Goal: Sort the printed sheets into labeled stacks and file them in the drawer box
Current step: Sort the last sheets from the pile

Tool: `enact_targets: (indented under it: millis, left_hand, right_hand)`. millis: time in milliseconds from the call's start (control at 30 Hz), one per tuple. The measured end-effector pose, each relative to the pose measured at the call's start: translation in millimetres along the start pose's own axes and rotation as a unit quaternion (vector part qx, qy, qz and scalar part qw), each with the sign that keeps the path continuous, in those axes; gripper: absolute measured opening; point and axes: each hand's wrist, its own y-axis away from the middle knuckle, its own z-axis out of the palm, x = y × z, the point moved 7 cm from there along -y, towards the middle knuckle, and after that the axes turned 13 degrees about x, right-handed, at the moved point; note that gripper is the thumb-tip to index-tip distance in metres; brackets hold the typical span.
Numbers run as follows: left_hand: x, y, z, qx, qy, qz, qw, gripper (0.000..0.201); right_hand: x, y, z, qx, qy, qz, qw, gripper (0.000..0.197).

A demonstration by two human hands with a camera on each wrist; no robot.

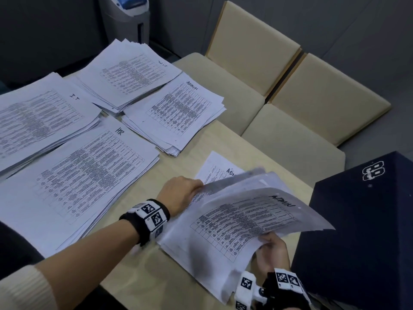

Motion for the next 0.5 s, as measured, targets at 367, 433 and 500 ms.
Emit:
enact_targets:
  millis: [367,433,500]
  left_hand:
    - [-35.6,4.2,28.3,-0.089,0.049,-0.301,0.948,0.026]
    - [-40.6,9.5,38.4,-0.138,-0.041,-0.298,0.944,0.041]
    - [-38.2,7.7,43.8,-0.128,-0.055,-0.278,0.950,0.031]
  right_hand:
    - [-11.9,6.9,-0.8,0.035,0.023,-0.038,0.998,0.019]
    - [-10.8,0.6,-7.4,0.044,0.018,-0.045,0.998,0.015]
    - [-12.3,-4.9,-13.2,0.066,0.011,-0.056,0.996,0.015]
